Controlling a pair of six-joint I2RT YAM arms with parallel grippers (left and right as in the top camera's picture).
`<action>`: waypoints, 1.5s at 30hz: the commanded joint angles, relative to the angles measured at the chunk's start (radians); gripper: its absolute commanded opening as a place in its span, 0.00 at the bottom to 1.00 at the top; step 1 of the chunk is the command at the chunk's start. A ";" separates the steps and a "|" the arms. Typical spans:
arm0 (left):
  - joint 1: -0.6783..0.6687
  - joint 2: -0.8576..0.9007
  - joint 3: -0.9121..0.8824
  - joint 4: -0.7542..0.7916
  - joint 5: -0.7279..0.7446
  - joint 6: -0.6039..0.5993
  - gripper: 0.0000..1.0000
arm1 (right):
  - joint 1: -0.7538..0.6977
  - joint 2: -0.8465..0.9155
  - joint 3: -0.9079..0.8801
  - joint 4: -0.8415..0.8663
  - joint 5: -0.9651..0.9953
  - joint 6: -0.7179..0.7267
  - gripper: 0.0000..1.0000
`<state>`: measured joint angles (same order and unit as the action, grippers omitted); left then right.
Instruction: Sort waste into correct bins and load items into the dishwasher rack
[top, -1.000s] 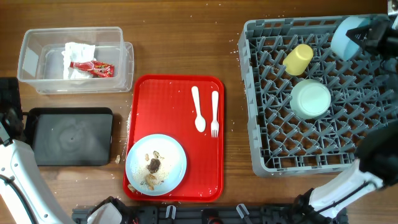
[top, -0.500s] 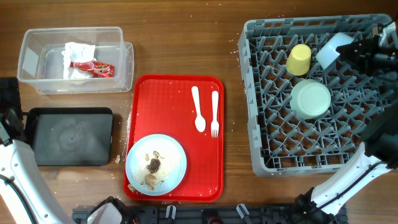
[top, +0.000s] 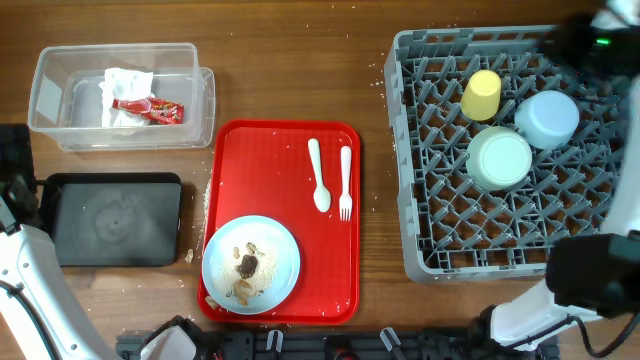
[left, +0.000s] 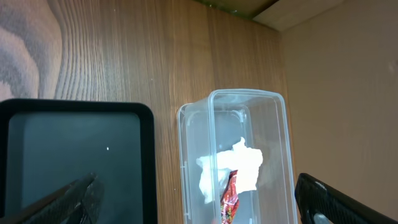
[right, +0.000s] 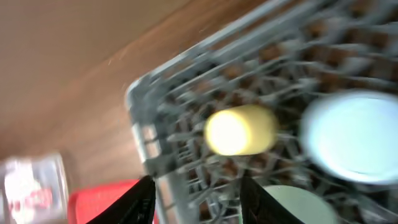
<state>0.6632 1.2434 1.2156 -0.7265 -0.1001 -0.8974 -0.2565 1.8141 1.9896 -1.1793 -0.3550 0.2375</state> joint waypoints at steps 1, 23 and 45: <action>0.003 -0.003 0.002 0.002 -0.002 -0.008 1.00 | 0.286 0.003 0.000 -0.007 0.024 -0.062 0.51; 0.003 -0.003 0.002 0.002 -0.002 -0.008 1.00 | 0.978 0.573 -0.002 -0.164 0.291 0.215 0.47; 0.003 -0.003 0.002 0.002 -0.002 -0.008 1.00 | 0.975 0.580 0.014 -0.165 0.332 0.232 0.05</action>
<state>0.6632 1.2434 1.2156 -0.7261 -0.1001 -0.8970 0.7349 2.3749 1.9331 -1.3186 -0.0433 0.4725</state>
